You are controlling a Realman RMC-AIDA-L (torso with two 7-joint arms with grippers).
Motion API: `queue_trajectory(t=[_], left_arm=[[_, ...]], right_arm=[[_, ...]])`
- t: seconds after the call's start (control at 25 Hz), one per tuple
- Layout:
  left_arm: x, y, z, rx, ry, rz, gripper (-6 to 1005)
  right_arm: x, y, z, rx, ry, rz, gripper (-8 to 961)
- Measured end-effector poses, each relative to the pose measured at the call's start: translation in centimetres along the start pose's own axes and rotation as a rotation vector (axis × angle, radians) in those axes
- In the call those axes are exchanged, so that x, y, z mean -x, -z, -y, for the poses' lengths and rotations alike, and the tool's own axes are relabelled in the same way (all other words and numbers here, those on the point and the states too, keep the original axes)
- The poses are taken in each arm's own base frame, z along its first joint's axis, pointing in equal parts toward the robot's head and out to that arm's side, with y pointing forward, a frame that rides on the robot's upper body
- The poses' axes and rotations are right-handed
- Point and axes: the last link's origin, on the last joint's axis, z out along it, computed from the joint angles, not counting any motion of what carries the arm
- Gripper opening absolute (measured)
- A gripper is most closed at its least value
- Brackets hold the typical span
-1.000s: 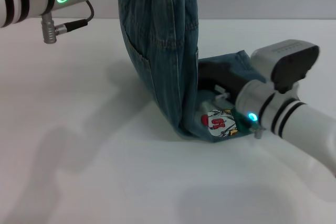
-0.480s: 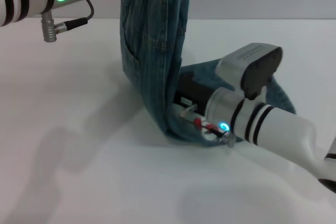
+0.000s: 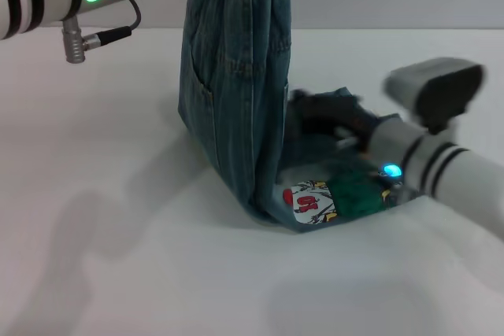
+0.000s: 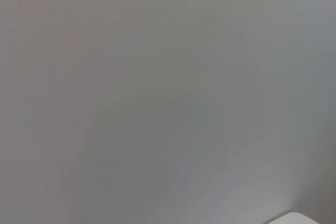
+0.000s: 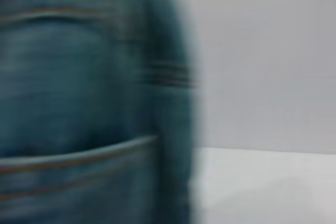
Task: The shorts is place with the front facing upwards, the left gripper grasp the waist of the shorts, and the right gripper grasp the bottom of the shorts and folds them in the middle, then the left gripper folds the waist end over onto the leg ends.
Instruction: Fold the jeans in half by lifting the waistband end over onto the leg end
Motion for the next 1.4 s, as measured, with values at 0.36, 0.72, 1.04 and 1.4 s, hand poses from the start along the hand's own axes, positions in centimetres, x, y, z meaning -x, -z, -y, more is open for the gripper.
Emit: queue_trajectory(t=[0.36,0.72,1.04,1.4], left_arm=[[1.6,-1.4,-1.9,0.059,0.015,0.001,89],[6.9,-5.0,-7.3,0.192,0.049,-0.026,89],[11.0,-8.7,-7.3,0.196,0.025,0.042,89],[11.9,-7.8,-5.8,0.135,0.05,0.009,417]], right_arm=[[1.0,6.5,9.5,-0.3,-0.04,0.196,1],[-0.1,13.8,11.9,-0.454,-0.083,0.355,1],[-0.8,14.2,10.8,-0.431,-0.082,0.345,1],[-0.8,13.9,9.7,-0.378,-0.048,0.341,1]])
